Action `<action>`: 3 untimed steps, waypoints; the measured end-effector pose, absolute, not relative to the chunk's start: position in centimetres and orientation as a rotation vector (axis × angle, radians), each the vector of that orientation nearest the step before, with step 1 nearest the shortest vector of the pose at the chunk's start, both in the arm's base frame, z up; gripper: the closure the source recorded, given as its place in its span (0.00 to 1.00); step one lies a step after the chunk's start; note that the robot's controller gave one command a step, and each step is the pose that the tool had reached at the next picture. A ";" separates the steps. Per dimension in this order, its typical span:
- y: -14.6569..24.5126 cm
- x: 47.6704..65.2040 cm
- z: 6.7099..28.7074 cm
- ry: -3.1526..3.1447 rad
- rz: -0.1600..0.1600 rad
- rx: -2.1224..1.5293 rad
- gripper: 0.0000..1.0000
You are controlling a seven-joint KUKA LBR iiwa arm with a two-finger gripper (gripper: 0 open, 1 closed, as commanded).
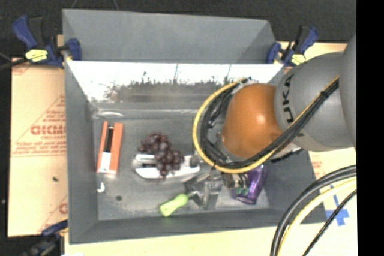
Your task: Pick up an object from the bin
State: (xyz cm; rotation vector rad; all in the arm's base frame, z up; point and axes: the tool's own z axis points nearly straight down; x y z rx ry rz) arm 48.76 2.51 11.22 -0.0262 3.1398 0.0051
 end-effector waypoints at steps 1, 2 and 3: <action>2.5 48.8 11.3 3.137 0.005 -0.027 0.00; 3.9 49.9 7.4 3.122 0.008 0.045 0.00; 3.7 49.4 10.6 3.127 0.004 0.014 0.00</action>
Offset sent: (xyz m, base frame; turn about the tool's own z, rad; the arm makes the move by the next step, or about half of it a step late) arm 0.0067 0.0148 -0.0422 0.0454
